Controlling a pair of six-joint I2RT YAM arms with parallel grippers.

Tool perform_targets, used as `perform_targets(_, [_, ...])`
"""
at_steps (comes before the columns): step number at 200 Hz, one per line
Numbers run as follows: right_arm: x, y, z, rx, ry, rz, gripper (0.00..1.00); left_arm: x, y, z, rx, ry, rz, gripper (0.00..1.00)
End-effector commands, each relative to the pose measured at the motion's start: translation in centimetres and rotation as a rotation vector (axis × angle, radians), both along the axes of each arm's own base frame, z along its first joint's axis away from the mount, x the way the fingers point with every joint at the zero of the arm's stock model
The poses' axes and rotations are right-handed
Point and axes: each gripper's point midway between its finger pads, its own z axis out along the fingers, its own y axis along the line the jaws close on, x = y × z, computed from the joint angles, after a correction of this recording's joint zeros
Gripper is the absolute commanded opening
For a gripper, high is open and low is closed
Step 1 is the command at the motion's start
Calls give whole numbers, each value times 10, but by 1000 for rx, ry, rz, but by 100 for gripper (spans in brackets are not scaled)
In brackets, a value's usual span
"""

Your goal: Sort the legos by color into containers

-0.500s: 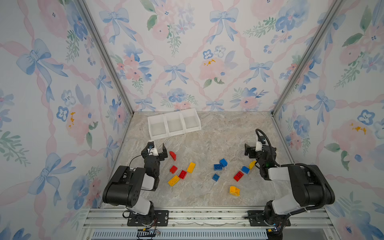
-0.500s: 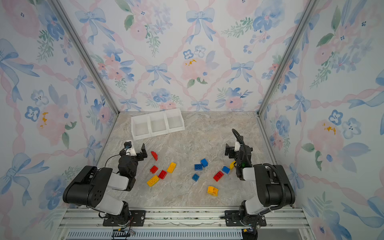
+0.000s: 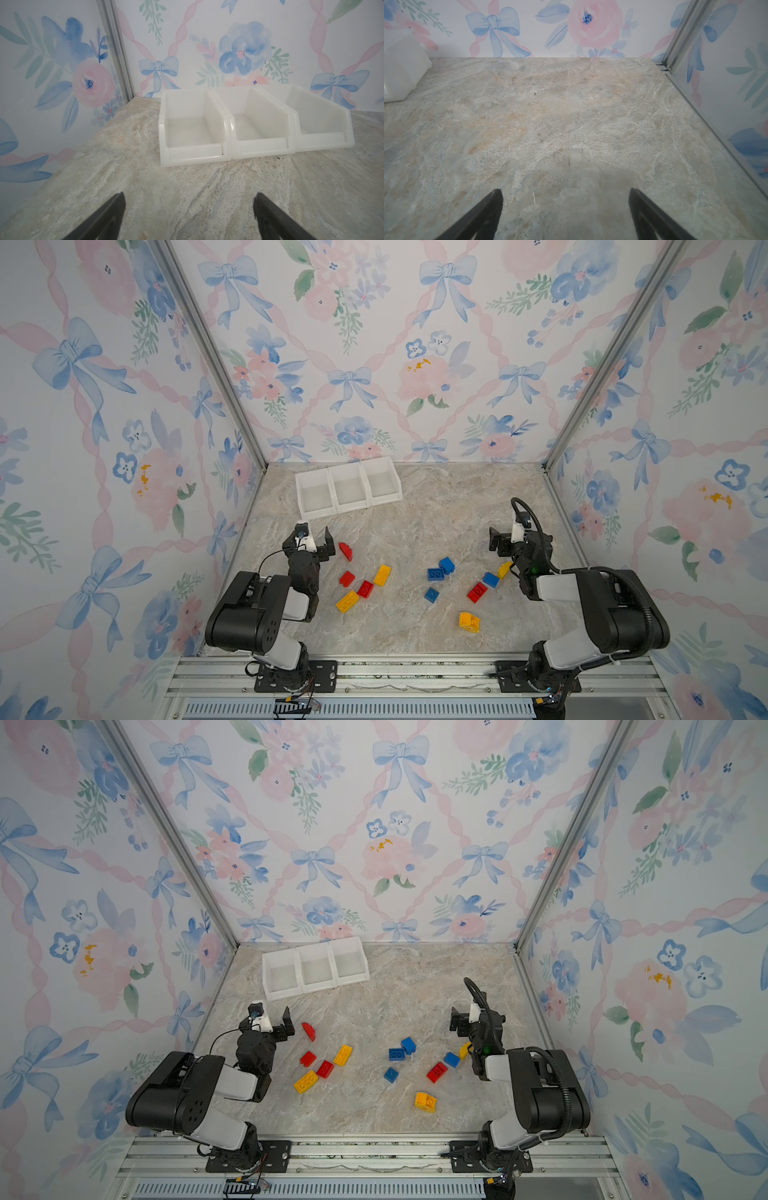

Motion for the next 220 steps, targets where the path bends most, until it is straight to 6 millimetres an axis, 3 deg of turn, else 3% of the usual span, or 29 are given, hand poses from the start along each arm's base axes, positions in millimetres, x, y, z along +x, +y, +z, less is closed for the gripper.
perform_targets(1, [6, 0, 6, 15, -19, 5, 97, 3, 0, 4, 15, -14, 6, 98])
perform_targets(83, [5, 0, 6, 14, -20, 5, 97, 5, 0, 9, 20, -24, 6, 98])
perform_targets(127, [13, 0, 27, 6, 136, -18, 97, 24, -5, 26, -7, 72, -4, 98])
perform_targets(166, [17, 13, 57, 13, 184, -31, 97, 52, -8, 28, -115, 199, 33, 96])
perform_targets(220, [18, 44, 74, -22, 228, 22, 97, 119, -30, 22, -148, 412, 12, 91])
